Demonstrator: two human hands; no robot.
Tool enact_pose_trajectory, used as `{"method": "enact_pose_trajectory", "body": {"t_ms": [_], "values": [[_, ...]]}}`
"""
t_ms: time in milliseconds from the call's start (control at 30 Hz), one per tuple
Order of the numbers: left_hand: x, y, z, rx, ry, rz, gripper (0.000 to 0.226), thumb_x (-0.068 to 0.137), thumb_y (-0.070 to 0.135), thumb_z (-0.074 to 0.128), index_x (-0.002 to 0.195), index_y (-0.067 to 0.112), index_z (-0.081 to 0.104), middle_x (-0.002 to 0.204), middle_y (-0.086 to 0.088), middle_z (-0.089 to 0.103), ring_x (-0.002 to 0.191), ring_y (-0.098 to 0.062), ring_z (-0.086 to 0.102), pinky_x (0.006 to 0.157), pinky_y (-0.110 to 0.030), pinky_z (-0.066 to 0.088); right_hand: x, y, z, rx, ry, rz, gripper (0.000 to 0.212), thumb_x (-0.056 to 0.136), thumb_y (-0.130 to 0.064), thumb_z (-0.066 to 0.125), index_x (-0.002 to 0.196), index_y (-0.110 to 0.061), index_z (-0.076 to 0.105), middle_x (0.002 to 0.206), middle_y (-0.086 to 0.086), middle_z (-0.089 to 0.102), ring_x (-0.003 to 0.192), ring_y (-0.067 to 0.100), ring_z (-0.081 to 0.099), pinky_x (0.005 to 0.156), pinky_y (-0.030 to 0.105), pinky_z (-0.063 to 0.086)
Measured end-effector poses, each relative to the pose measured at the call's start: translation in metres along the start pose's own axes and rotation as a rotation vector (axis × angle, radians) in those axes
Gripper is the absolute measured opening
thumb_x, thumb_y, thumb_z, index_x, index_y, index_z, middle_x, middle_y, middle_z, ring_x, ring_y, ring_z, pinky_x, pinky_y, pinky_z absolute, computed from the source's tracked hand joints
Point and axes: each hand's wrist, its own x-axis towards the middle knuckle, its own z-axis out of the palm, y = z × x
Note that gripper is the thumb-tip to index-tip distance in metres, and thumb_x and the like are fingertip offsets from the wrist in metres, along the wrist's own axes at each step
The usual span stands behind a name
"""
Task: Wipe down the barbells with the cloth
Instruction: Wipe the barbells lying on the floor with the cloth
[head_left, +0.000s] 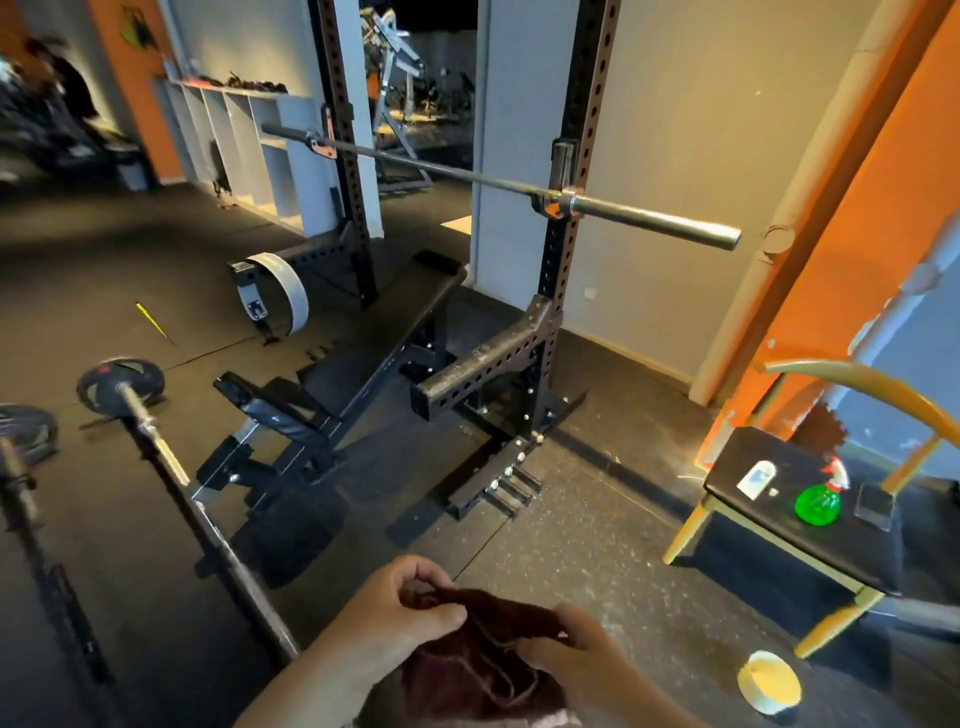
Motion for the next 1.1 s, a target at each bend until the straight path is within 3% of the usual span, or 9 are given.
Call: {"method": "enact_pose_trajectory", "body": {"t_ms": [67, 133, 233, 300, 433, 567, 833, 967, 1100], "values": [[0.034, 0.019, -0.001, -0.102, 0.062, 0.013, 0.025, 0.074, 0.002, 0.086, 0.088, 0.021, 0.077, 0.100, -0.016, 0.074, 0.087, -0.032, 0.075, 0.085, -0.050, 0.061, 0.031, -0.023, -0.007, 0.070, -0.005, 0.061, 0.020, 0.092, 0.004, 0.065, 0.112, -0.001, 0.064, 0.078, 0.017, 0.072, 0.064, 0.033, 0.070, 0.053, 0.036, 0.058], [0.064, 0.036, 0.000, -0.240, 0.108, 0.001, 0.028, 0.080, -0.004, 0.080, 0.099, 0.016, 0.075, 0.102, -0.017, 0.074, 0.087, -0.033, 0.076, 0.080, -0.049, 0.063, 0.055, -0.049, -0.013, 0.078, -0.027, 0.098, 0.019, 0.097, -0.005, 0.061, 0.116, -0.008, 0.063, 0.085, 0.018, 0.075, 0.064, 0.031, 0.071, 0.054, 0.036, 0.059], [0.104, 0.063, 0.004, -0.351, 0.187, 0.004, 0.023, 0.086, 0.000, 0.077, 0.105, 0.013, 0.072, 0.099, -0.016, 0.076, 0.086, -0.032, 0.076, 0.069, -0.040, 0.063, 0.089, -0.087, -0.023, 0.101, -0.042, 0.054, 0.014, 0.102, -0.011, 0.056, 0.112, -0.008, 0.064, 0.086, 0.018, 0.076, 0.067, 0.027, 0.070, 0.060, 0.036, 0.058], [0.134, 0.076, 0.004, -0.317, 0.226, 0.030, 0.020, 0.090, 0.007, 0.075, 0.107, 0.017, 0.071, 0.105, -0.012, 0.074, 0.091, -0.029, 0.074, 0.068, -0.036, 0.062, 0.111, -0.108, -0.030, 0.105, -0.053, 0.040, 0.013, 0.103, -0.012, 0.054, 0.110, -0.007, 0.063, 0.079, 0.013, 0.073, 0.065, 0.026, 0.067, 0.060, 0.036, 0.056], [0.200, 0.097, 0.001, -0.212, 0.269, 0.040, 0.020, 0.093, 0.011, 0.072, 0.104, 0.028, 0.071, 0.109, -0.002, 0.070, 0.099, -0.022, 0.069, 0.080, -0.037, 0.063, 0.172, -0.138, -0.048, 0.015, -0.112, 0.058, 0.019, 0.105, -0.024, 0.051, 0.107, -0.012, 0.066, 0.077, 0.009, 0.071, 0.066, 0.021, 0.066, 0.053, 0.031, 0.054], [0.270, 0.119, 0.001, -0.145, 0.348, 0.019, 0.025, 0.096, 0.006, 0.065, 0.101, 0.029, 0.070, 0.107, 0.002, 0.067, 0.093, -0.014, 0.067, 0.060, -0.020, 0.054, 0.250, -0.158, -0.066, -0.066, -0.174, 0.114, 0.022, 0.107, -0.028, 0.051, 0.097, -0.012, 0.063, 0.068, 0.009, 0.064, 0.053, 0.018, 0.060, 0.047, 0.026, 0.050], [0.392, 0.156, 0.003, -0.081, 0.451, -0.037, 0.025, 0.093, 0.006, 0.068, 0.101, 0.029, 0.073, 0.104, 0.002, 0.070, 0.092, -0.013, 0.068, 0.068, -0.022, 0.052, 0.382, -0.201, -0.093, -0.171, -0.352, 0.221, 0.026, 0.108, -0.018, 0.047, 0.096, -0.001, 0.062, 0.069, 0.019, 0.066, 0.051, 0.025, 0.065, 0.041, 0.028, 0.051], [0.452, 0.168, -0.021, -0.078, 0.537, -0.054, 0.028, 0.092, 0.003, 0.065, 0.099, 0.030, 0.073, 0.104, 0.003, 0.068, 0.092, -0.014, 0.066, 0.063, -0.019, 0.047, 0.443, -0.218, -0.075, -0.195, -0.318, 0.222, 0.016, 0.108, -0.018, 0.048, 0.097, -0.008, 0.052, 0.068, 0.015, 0.067, 0.053, 0.023, 0.067, 0.039, 0.023, 0.047], [0.512, 0.184, -0.052, -0.038, 0.548, -0.027, 0.025, 0.091, 0.003, 0.066, 0.102, 0.025, 0.074, 0.103, 0.005, 0.069, 0.090, -0.010, 0.064, 0.065, -0.016, 0.046, 0.500, -0.238, -0.046, -0.129, -0.309, 0.284, 0.018, 0.110, -0.020, 0.045, 0.103, -0.009, 0.057, 0.072, 0.014, 0.072, 0.059, 0.022, 0.071, 0.041, 0.026, 0.051]]}}
